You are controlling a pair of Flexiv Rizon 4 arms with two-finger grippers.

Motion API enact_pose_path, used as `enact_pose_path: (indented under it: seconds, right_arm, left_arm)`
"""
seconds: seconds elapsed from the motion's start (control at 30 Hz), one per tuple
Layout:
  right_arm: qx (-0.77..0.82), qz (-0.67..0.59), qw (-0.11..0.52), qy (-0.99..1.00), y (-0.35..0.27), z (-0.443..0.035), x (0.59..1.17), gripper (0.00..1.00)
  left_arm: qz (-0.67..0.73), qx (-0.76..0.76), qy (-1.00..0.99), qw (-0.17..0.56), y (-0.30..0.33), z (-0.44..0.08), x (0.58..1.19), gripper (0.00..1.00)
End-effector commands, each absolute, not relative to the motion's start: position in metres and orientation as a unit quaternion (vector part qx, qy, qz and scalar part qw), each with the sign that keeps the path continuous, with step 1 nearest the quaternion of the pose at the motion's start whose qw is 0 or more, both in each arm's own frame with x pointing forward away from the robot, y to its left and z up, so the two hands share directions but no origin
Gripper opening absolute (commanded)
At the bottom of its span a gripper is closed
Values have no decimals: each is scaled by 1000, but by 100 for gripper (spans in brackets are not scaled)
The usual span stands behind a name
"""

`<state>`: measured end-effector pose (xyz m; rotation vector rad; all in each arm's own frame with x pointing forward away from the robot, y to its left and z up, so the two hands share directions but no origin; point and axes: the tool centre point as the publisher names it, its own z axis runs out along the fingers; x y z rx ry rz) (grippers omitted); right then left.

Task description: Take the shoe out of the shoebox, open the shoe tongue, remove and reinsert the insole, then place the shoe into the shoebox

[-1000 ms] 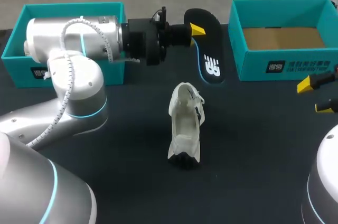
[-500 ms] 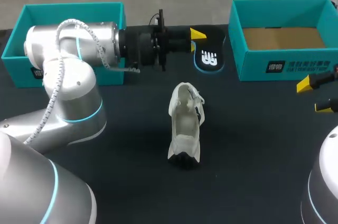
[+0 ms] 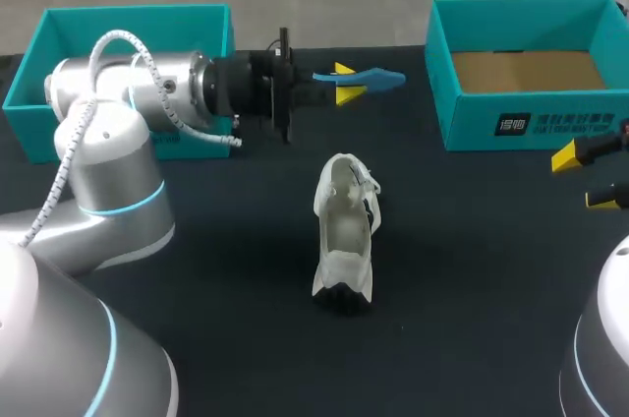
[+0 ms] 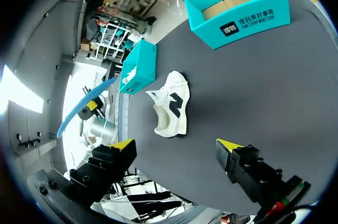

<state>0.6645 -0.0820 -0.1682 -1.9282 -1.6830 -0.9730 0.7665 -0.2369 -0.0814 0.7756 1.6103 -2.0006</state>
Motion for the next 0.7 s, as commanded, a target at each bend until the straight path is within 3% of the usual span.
enact_pose_path:
  seconds: [0.03, 0.23, 0.7]
  right_arm:
    - [-693, -352, 194, -599, -83, -166, 653, 100]
    - [-693, -352, 194, -599, -83, -166, 653, 100]
    - [-693, -352, 194, -599, -83, -166, 653, 100]
  left_arm:
    - [-728, 287, 581, 223, -239, -82, 773, 0]
    - [-728, 287, 581, 223, -239, -82, 773, 0]
    - [-722, 248, 629, 147, -218, -104, 725, 0]
